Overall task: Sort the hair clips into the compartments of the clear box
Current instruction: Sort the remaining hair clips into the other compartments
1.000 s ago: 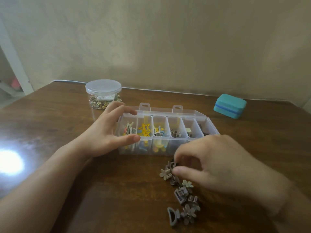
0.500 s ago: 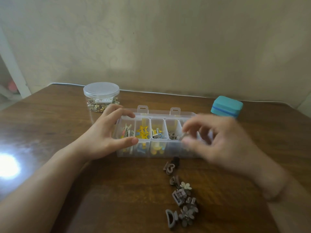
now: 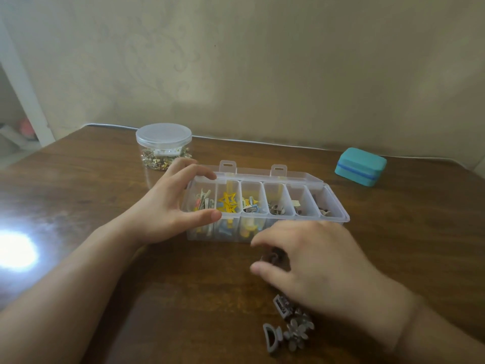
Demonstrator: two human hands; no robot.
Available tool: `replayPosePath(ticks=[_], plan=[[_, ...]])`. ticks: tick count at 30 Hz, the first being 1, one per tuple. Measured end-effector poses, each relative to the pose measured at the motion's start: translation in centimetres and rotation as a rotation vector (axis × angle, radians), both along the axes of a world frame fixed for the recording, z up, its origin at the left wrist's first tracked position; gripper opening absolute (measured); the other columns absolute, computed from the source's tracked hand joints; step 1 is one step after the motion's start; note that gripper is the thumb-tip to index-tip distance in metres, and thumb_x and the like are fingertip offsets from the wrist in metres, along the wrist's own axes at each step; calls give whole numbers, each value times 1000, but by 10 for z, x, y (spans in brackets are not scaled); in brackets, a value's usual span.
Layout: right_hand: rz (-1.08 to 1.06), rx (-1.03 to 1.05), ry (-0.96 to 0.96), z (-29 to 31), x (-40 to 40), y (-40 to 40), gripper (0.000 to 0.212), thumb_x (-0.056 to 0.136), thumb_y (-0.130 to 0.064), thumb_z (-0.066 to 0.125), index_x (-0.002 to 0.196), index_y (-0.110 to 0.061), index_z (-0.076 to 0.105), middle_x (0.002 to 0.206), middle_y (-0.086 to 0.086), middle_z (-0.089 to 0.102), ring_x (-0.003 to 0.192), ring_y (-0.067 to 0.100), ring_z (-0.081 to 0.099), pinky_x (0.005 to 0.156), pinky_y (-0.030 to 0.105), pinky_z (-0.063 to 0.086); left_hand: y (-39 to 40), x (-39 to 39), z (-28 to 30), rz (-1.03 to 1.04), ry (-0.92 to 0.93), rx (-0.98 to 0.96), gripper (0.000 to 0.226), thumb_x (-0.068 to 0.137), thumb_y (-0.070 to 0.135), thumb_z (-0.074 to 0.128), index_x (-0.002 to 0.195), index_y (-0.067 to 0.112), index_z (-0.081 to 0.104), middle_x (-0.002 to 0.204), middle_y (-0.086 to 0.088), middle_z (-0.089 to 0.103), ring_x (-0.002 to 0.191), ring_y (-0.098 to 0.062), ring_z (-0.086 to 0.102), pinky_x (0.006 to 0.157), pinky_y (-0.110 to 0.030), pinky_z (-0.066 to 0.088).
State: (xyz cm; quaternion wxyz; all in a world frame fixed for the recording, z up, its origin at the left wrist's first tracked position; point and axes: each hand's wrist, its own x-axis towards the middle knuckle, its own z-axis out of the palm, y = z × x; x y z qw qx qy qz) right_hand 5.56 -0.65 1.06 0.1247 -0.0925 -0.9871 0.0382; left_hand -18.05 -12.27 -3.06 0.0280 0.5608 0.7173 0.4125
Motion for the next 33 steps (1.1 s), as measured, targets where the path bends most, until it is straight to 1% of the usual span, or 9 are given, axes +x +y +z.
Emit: replayPosePath(ticks=[5,10,13,16,19,21,24,27,33], plan=[[-54,27,-18,-12,-10,1,28,92,-44,50,120,-39,55,114,-14,59,107,16,57,85,37,49,0,0,0,-4,-9,2,66,63,69,66,120,36,55,124,13,41,122,-2,42,97,-20,35],[22,-134,163,-1,-7,7,21,86,-47,58,99,-35,68,95,-19,68,82,-2,58,71,20,47,0,-1,-1,-8,-13,0,66,64,68,67,120,36,55,123,11,42,121,-4,43,97,-21,36],[-31,-225,475,12,-21,22,8,82,-35,69,87,-29,71,85,-16,70,62,-10,51,60,12,35,0,-1,0,-3,-13,-3,67,63,68,67,120,37,54,124,11,41,121,-3,43,98,-21,36],[-145,-177,501,12,-37,36,11,84,-37,70,93,-30,72,90,-17,70,56,-11,49,57,14,32,-1,-1,0,-5,-20,-9,68,63,69,68,121,37,54,126,9,41,122,-3,43,98,-20,35],[-152,-196,510,14,-29,37,10,86,-36,65,91,-29,71,87,-17,70,64,-8,54,59,13,37,-1,-1,1,-9,-20,-6,67,64,69,68,121,37,54,126,9,42,122,-5,44,98,-23,37],[-134,-233,413,22,-16,29,9,85,-38,63,86,-31,69,80,-17,68,67,-6,56,59,13,40,-1,-1,1,-9,-15,-2,67,64,69,68,121,36,54,125,9,42,122,-5,44,99,-24,37],[-162,-98,-48,23,2,11,28,84,-61,54,94,-35,60,76,-17,59,71,-2,53,62,22,42,-1,0,2,-9,-17,-3,68,64,68,68,122,35,54,126,9,42,123,-3,42,100,-23,37],[-130,29,-312,20,8,-3,35,85,-66,48,105,-38,54,82,-15,52,81,6,48,66,28,39,0,0,1,-4,-6,0,68,64,68,68,121,34,55,125,8,42,123,-3,42,99,-19,36],[-74,-43,-264,16,7,3,6,89,-36,53,94,-35,56,84,-15,59,83,4,52,64,25,38,0,-1,1,1,-1,-3,68,62,70,67,121,36,55,126,10,42,124,-1,41,97,-8,33]])
